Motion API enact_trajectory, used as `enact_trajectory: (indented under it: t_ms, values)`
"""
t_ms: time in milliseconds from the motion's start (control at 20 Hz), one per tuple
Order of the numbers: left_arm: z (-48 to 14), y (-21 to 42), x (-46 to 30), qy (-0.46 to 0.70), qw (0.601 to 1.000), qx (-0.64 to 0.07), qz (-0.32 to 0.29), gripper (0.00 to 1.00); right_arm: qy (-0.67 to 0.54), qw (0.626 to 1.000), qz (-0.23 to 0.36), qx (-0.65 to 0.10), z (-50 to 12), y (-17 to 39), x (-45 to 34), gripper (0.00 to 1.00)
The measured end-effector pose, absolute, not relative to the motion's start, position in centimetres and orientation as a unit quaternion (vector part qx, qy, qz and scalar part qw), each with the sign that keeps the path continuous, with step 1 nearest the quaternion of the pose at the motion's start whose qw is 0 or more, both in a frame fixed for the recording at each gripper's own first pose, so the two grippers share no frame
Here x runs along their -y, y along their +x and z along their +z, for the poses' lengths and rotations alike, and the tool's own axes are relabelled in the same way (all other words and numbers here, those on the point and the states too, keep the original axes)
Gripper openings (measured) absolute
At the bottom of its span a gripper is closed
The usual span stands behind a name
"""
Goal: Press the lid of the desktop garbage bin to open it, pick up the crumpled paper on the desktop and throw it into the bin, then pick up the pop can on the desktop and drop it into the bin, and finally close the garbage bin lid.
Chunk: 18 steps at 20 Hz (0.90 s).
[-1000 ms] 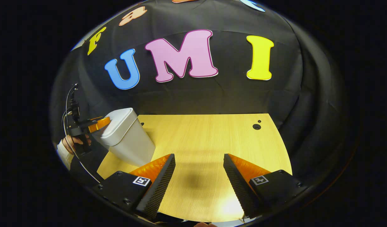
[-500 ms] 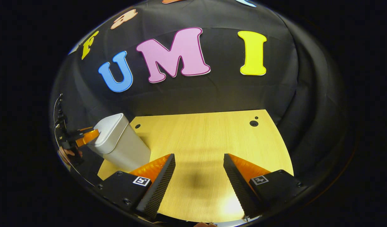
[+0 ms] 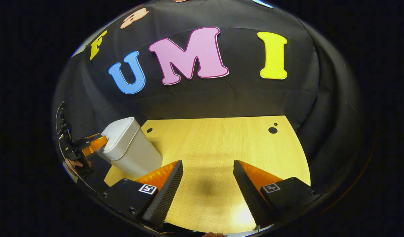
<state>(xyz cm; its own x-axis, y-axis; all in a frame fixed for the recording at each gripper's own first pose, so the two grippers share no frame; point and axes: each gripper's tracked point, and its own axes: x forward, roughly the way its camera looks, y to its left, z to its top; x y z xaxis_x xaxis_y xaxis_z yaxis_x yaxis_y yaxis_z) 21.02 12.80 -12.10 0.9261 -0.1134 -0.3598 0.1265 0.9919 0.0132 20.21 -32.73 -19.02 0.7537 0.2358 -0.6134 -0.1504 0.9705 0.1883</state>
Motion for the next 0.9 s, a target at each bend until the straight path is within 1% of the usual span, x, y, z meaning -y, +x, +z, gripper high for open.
enact_trajectory:
  t_ms: [150,250,400,550,700,750,900]
  values:
    - [-12.1,20.8,-12.9,0.042,0.981,-0.187,-0.034,0.86,0.063,0.936,0.097,-0.332,-18.5,19.9,33.3,0.99]
    - [-11.8,20.2,-12.7,0.025,0.982,-0.185,-0.027,0.86,0.063,0.942,0.086,-0.318,-17.6,19.8,34.0,0.99]
    - [-11.2,19.0,-13.1,-0.006,0.986,-0.167,-0.022,0.86,0.056,0.954,0.069,-0.287,-15.8,19.3,34.9,0.99]
    - [-9.3,18.0,-13.5,-0.034,0.990,-0.136,-0.022,0.85,0.037,0.965,0.050,-0.255,-13.6,18.4,35.6,0.99]
    - [-6.3,17.0,-12.8,-0.049,0.993,-0.098,-0.041,0.87,0.017,0.975,0.035,-0.221,-11.1,17.4,35.3,0.99]
    - [-5.3,16.7,-12.5,-0.044,0.994,-0.083,-0.049,0.85,0.013,0.978,0.031,-0.208,-10.1,17.0,34.8,0.99]
    - [-1.9,15.5,-10.9,-0.031,0.995,-0.046,-0.079,0.85,0.006,0.984,0.026,-0.176,-7.4,15.8,33.4,0.99]
